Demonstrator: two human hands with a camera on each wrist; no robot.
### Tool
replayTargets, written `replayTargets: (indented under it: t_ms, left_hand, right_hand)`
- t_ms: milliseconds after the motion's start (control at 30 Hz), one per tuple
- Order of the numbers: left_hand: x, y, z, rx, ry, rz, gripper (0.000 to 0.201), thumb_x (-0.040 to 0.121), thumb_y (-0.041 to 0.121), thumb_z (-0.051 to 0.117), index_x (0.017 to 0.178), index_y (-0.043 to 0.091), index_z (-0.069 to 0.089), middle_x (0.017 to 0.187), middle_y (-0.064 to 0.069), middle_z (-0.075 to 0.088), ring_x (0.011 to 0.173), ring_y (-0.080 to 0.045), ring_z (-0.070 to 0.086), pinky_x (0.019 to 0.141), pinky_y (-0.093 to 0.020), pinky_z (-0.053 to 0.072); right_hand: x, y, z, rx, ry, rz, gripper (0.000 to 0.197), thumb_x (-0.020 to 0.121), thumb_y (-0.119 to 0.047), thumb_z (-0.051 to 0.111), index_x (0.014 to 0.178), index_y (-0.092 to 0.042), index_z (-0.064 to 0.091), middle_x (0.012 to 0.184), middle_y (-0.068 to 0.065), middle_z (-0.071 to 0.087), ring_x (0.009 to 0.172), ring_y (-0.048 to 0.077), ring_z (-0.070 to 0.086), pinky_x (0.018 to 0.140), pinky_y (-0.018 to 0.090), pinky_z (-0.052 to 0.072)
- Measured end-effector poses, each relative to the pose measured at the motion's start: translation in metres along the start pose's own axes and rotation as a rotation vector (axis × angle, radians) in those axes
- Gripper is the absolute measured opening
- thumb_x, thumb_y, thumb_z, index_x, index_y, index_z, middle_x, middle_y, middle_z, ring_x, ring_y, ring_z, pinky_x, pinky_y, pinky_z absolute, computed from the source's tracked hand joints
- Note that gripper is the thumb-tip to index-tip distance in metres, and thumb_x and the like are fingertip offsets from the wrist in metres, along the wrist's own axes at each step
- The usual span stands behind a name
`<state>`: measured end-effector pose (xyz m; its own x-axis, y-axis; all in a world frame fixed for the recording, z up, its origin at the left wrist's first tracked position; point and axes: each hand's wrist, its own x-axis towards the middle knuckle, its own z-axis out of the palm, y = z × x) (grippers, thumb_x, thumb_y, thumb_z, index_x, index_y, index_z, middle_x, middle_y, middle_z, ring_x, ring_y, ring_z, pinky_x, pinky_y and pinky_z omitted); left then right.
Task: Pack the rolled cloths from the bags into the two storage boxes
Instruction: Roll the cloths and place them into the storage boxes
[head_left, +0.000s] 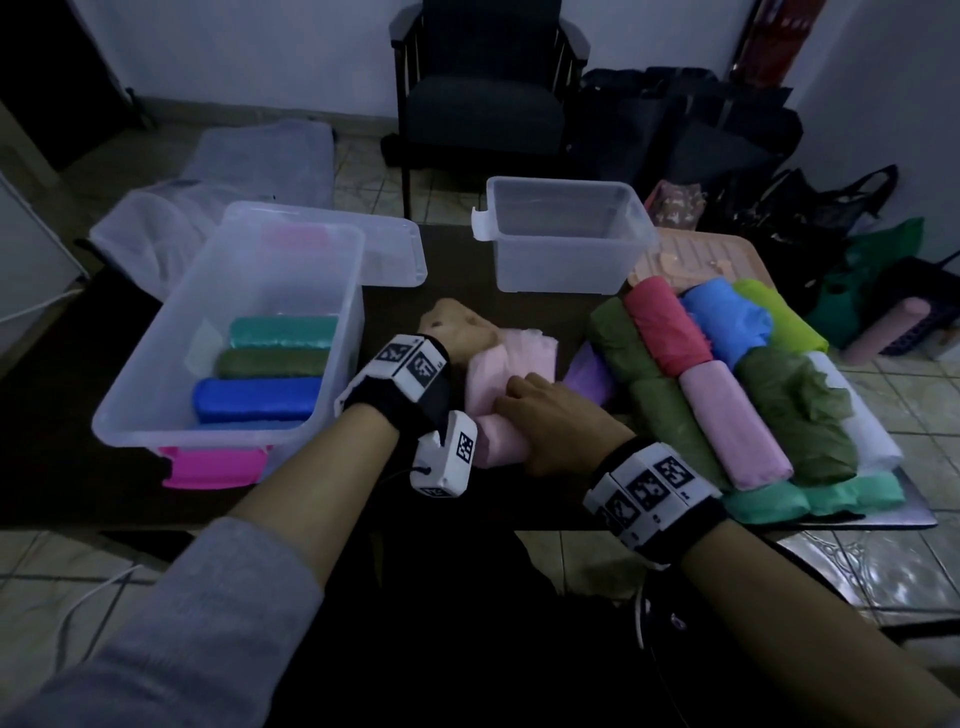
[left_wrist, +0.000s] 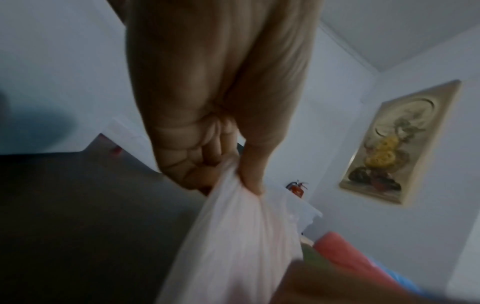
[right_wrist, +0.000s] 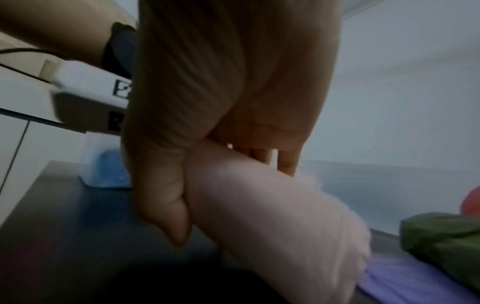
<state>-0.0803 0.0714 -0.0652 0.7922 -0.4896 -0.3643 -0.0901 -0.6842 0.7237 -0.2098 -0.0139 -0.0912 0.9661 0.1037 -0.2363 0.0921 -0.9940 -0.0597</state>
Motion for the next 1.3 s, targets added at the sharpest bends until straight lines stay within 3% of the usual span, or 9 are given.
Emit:
replayTargets:
  t_ms: [300, 433, 567, 667, 767, 833, 933, 1167, 1300]
  left_hand:
    - [0.005, -0.008, -0.005, -0.035, 0.149, 0.024, 0.02, 0.088, 0.018, 0.063, 0.106, 0.01, 0.07, 0.117, -0.005, 0.065, 0.11, -0.018, 0.057, 0.082, -0.021, 0.039]
    - [0.01, -0.015, 0.0, 0.019, 0.22, -0.013, 0.014, 0.093, 0.018, 0.058, 0.096, 0.008, 0.067, 0.103, -0.006, 0.063, 0.097, -0.018, 0.06, 0.08, -0.024, 0.042]
    - [0.01, -0.019, 0.011, 0.277, 0.329, 0.104, 0.033, 0.087, 0.026, 0.063, 0.116, 0.015, 0.053, 0.125, -0.007, 0.046, 0.117, -0.025, 0.044, 0.093, -0.035, 0.04]
    - [0.01, -0.026, 0.016, 0.37, 0.046, 0.224, 0.029, 0.093, 0.021, 0.054, 0.122, 0.016, 0.055, 0.131, -0.006, 0.051, 0.116, -0.02, 0.051, 0.088, -0.028, 0.039]
    - [0.009, -0.046, 0.023, 0.533, -0.222, 0.231, 0.044, 0.098, 0.021, 0.044, 0.142, 0.021, 0.037, 0.152, -0.005, 0.028, 0.138, -0.021, 0.03, 0.109, -0.032, 0.026]
    - [0.007, -0.058, 0.024, 0.532, -0.261, 0.259, 0.051, 0.099, 0.024, 0.043, 0.147, 0.026, 0.025, 0.158, 0.0, 0.009, 0.145, -0.018, 0.012, 0.115, -0.033, 0.014]
    - [0.008, -0.063, 0.024, 0.533, -0.283, 0.298, 0.055, 0.099, 0.024, 0.043, 0.148, 0.027, 0.02, 0.159, 0.001, 0.002, 0.146, -0.016, 0.002, 0.117, -0.036, 0.009]
    - [0.006, -0.064, 0.026, 0.54, -0.288, 0.316, 0.058, 0.097, 0.015, 0.044, 0.148, 0.027, 0.02, 0.159, 0.001, 0.004, 0.146, -0.014, 0.0, 0.117, -0.034, 0.006]
    - [0.004, -0.064, 0.025, 0.54, -0.282, 0.305, 0.058, 0.097, 0.013, 0.043, 0.148, 0.027, 0.019, 0.159, 0.0, 0.006, 0.146, -0.016, 0.006, 0.116, -0.031, 0.01]
  right_hand:
    - [0.012, -0.012, 0.003, 0.14, -0.122, 0.01, 0.06, 0.077, -0.026, 0.07, 0.131, -0.018, 0.046, 0.125, 0.006, 0.049, 0.116, 0.024, 0.046, 0.092, 0.033, 0.038]
    - [0.012, -0.011, 0.005, 0.157, -0.133, 0.013, 0.058, 0.078, -0.027, 0.068, 0.131, -0.018, 0.047, 0.126, 0.006, 0.051, 0.117, 0.024, 0.047, 0.094, 0.034, 0.037]
    - [0.012, -0.012, 0.008, 0.101, -0.116, 0.015, 0.059, 0.078, -0.032, 0.066, 0.132, -0.02, 0.045, 0.124, 0.006, 0.05, 0.115, 0.026, 0.048, 0.09, 0.037, 0.038]
    - [0.011, -0.011, 0.01, 0.083, -0.1, 0.007, 0.059, 0.079, -0.035, 0.065, 0.132, -0.022, 0.044, 0.123, 0.005, 0.049, 0.114, 0.025, 0.048, 0.09, 0.038, 0.037]
    - [0.011, -0.01, 0.011, 0.097, -0.096, 0.017, 0.056, 0.078, -0.035, 0.065, 0.128, -0.02, 0.046, 0.122, 0.005, 0.051, 0.114, 0.024, 0.049, 0.09, 0.037, 0.037]
    - [0.011, -0.01, 0.01, 0.11, -0.122, 0.017, 0.053, 0.078, -0.035, 0.066, 0.124, -0.016, 0.048, 0.122, 0.006, 0.053, 0.113, 0.024, 0.05, 0.09, 0.034, 0.038]
    - [0.013, -0.011, 0.005, 0.163, -0.169, 0.03, 0.05, 0.079, -0.033, 0.067, 0.122, -0.014, 0.05, 0.121, 0.006, 0.055, 0.11, 0.022, 0.054, 0.086, 0.03, 0.039]
    - [0.003, -0.027, 0.01, 0.157, -0.147, 0.019, 0.061, 0.079, -0.034, 0.07, 0.129, -0.014, 0.041, 0.127, 0.006, 0.05, 0.114, 0.024, 0.052, 0.091, 0.036, 0.04]
    - [-0.011, -0.024, 0.011, 0.335, -0.06, 0.084, 0.053, 0.077, -0.032, 0.073, 0.119, -0.016, 0.046, 0.122, 0.003, 0.055, 0.11, 0.021, 0.052, 0.082, 0.029, 0.037]
